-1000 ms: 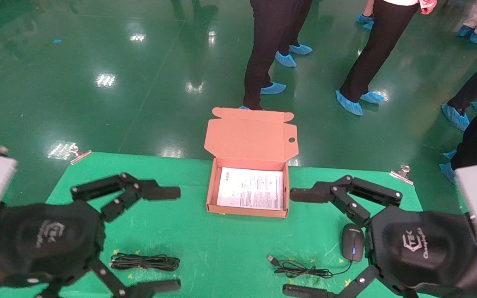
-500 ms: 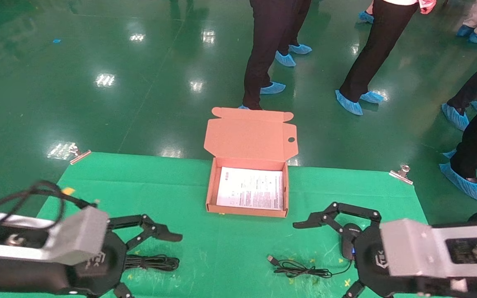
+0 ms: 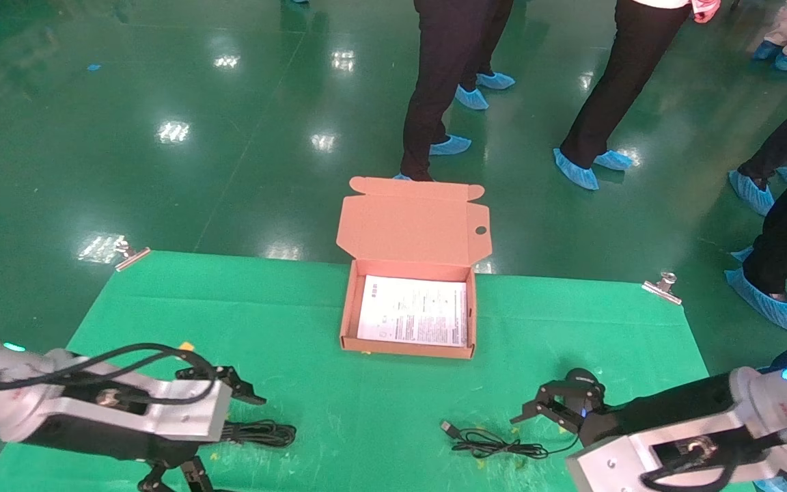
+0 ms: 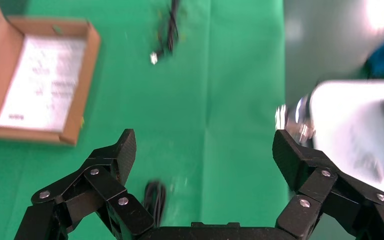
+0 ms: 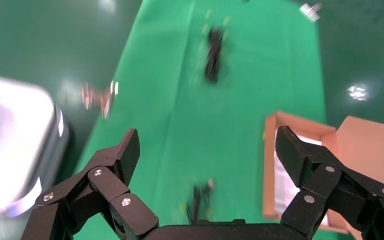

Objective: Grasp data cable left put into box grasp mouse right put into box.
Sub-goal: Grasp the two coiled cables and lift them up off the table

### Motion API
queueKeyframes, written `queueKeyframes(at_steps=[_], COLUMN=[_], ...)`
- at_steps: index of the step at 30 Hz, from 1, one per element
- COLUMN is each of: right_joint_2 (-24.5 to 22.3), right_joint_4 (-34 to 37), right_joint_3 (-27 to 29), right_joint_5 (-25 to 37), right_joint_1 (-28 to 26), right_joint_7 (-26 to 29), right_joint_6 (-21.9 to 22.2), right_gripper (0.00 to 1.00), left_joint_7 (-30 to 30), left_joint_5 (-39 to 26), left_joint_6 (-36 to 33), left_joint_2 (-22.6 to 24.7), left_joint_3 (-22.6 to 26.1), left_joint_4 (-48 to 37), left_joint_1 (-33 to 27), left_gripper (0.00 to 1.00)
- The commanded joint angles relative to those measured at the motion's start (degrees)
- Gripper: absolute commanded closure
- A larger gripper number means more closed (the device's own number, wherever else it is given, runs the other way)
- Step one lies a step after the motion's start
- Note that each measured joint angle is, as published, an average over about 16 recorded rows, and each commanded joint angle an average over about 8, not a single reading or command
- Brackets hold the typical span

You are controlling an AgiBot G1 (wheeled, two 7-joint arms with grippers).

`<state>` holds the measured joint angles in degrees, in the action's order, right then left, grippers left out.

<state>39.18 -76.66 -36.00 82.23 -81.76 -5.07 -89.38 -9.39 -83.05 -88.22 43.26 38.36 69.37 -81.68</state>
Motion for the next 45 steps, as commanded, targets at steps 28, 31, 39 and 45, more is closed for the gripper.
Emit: queueKeyframes(at_steps=[28, 31, 39, 45], right_joint_2=[12.4, 13.8, 17.3, 19.7], right_joint_4=[9.9, 12.9, 20.4, 25.1], right_joint_3=[-14.0, -14.0, -14.1, -14.5], right_joint_5=[27.0, 26.5, 26.0, 26.6], right_joint_1=[0.9, 1.1, 0.7, 0.1], right_joint_7=[-2.7, -2.7, -3.3, -4.7], right_joint_6=[12.2, 12.8, 13.9, 15.3], right_gripper=[0.00, 0.00, 0.00, 0.00], left_joint_7=[-2.6, -2.0, -0.2, 1.6], left_joint_5=[-32.5, -32.3, -31.0, -30.1], left_joint_6=[13.5, 14.9, 17.3, 18.8], left_joint_2=[15.4, 16.6, 18.8, 20.5], left_joint_3=[12.2, 12.0, 11.2, 10.7], left_joint_4=[-15.3, -19.1, -27.7, -33.6], left_joint_1=[-1.3, -1.3, -1.6, -2.1], left_gripper=[0.00, 0.00, 0.00, 0.00])
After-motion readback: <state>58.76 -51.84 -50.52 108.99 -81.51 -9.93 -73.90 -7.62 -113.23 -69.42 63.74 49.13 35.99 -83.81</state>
